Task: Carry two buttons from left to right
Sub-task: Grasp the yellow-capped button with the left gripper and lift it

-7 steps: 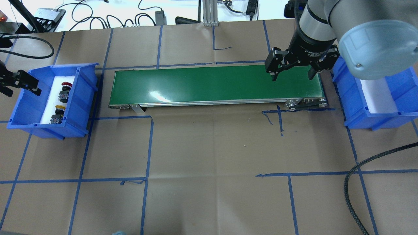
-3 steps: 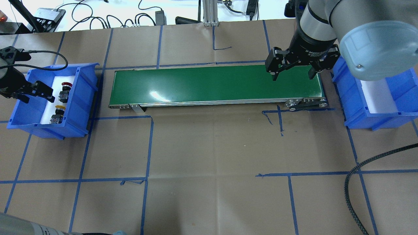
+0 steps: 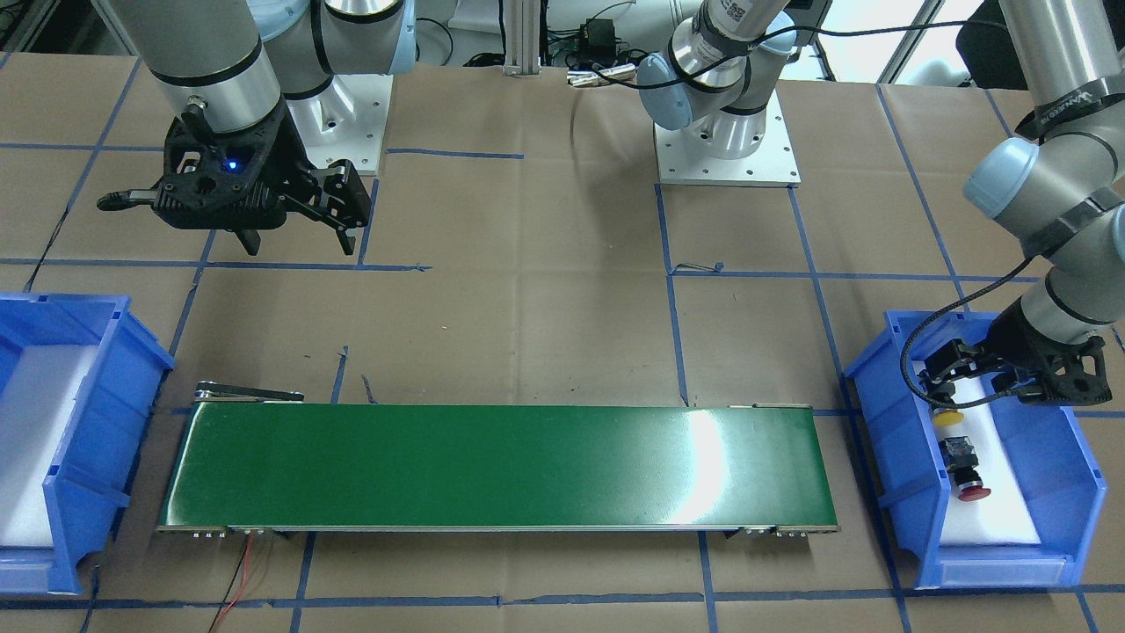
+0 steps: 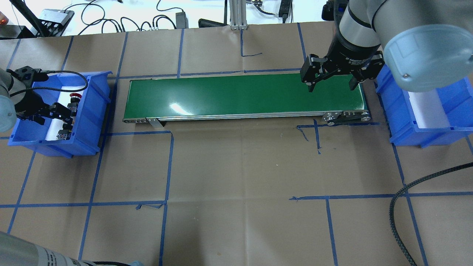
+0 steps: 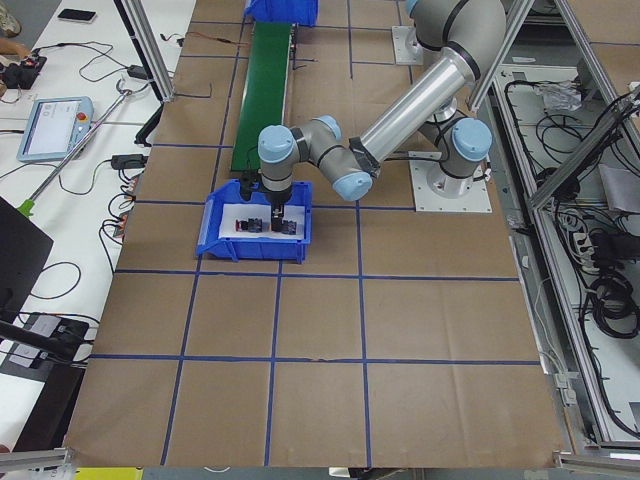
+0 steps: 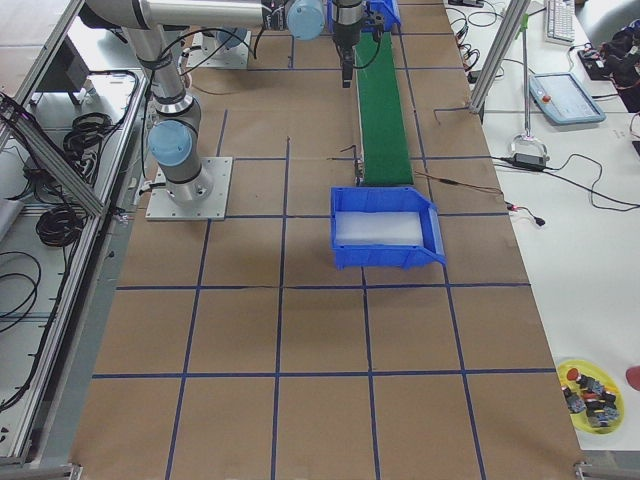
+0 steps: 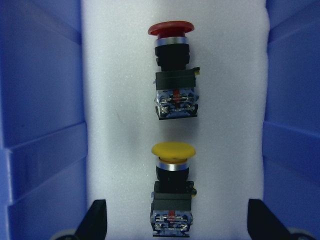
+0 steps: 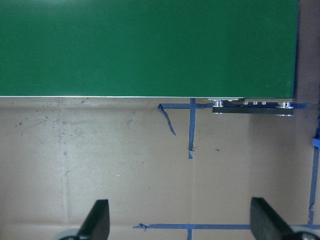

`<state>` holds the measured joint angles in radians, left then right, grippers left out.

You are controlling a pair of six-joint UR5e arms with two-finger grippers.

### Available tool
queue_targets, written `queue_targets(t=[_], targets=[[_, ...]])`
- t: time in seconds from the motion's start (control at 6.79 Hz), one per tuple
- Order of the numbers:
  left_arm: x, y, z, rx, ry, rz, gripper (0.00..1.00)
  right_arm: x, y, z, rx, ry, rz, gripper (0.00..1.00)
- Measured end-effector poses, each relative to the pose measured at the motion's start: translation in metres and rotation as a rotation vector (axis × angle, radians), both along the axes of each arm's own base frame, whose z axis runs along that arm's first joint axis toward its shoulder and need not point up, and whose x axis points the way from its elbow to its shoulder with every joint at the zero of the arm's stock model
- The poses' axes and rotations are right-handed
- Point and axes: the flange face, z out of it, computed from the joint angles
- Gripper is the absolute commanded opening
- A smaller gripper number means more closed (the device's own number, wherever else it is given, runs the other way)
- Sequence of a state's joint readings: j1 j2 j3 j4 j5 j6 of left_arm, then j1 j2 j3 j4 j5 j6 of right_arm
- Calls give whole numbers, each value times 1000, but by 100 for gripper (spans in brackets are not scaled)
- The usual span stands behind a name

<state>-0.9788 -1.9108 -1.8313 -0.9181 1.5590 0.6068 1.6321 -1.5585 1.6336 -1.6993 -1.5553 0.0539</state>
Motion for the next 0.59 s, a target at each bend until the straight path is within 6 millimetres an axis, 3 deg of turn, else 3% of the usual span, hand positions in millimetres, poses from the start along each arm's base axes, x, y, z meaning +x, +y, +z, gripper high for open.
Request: queue_targets(t=[0.44, 0.59], targets=[[3, 3, -33, 26, 13, 3, 99, 0, 0, -1, 2, 1, 3, 100], [8, 6, -38, 27, 14, 12, 94, 0, 0, -1, 2, 0, 3, 100]])
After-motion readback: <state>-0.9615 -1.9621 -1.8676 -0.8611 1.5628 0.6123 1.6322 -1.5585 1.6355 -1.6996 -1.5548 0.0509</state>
